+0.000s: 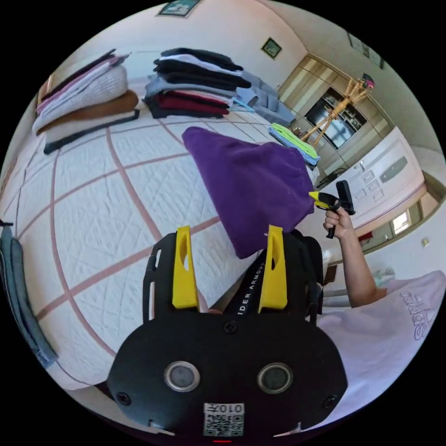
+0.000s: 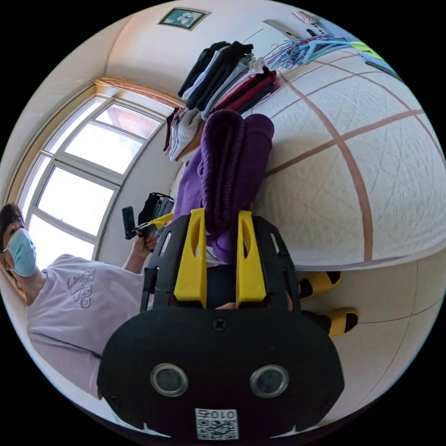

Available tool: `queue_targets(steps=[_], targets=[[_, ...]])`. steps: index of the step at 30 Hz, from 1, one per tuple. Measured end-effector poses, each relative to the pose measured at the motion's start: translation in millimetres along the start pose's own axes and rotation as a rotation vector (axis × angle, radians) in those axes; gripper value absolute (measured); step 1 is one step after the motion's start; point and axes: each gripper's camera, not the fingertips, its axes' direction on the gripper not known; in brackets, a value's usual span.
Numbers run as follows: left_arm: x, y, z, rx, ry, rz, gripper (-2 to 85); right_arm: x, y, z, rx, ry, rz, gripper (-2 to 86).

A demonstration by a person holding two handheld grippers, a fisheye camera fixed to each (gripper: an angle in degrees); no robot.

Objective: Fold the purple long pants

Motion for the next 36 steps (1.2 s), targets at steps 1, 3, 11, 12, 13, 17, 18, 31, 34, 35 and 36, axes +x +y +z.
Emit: queue_targets(steps=[1, 3, 11, 12, 13, 17, 18, 31, 34, 35, 36], targets=[[-16.9, 5.6, 3.3, 0.003, 0.110, -0.066, 20.3, -9.2, 1.6, -3.4, 0.008, 0.006, -0.011, 10.7], [-29.0, 8.9, 9.3, 0.029, 0.245, -0.126, 20.5, -21.7, 4.8, -8.7, 0.018, 0.015, -0.020, 10.6], [-52.5, -1.6, 34.7, -0.042, 0.285, -0.183, 20.3, -14.9, 40.8, -20.5, 0.049, -0.006, 0.080, 10.3], [-54.9, 0.0, 31.5, -0.036, 0.292, -0.189, 20.2, -10.8, 44.6, -20.2, 0.062, -0.027, 0.092, 10.3], [-56.4, 1.9, 27.0, -0.032, 0.299, -0.194, 20.0, -3.9, 51.3, -20.0, 0.090, -0.066, 0.120, 10.2], [-54.7, 5.2, 12.0, -0.025, 0.392, -0.175, 19.5, -6.0, 54.5, -26.5, 0.117, -0.095, 0.154, 10.2], [-52.9, 5.3, 7.9, -0.031, 0.345, -0.146, 19.2, -10.0, 53.1, -28.6, 0.112, -0.086, 0.148, 10.2], [-99.3, 32.2, -26.8, 0.015, 0.444, -0.168, 15.5, -100.8, 33.9, -71.4, 0.072, 0.016, 0.036, 10.1], [-114.7, 42.7, -69.4, 0.093, 0.530, -0.173, 15.0, -150.9, 20.5, -86.9, 0.075, 0.024, -0.086, 10.0], [-115.9, 45.1, -81.1, 0.110, 0.535, -0.162, 14.9, -172.7, 14.3, -91.6, 0.072, 0.023, -0.135, 9.9], [-117.1, 51.1, -107.2, 0.146, 0.536, -0.135, 14.8, -183.9, 11.1, -93.2, 0.069, 0.023, -0.159, 9.9]])
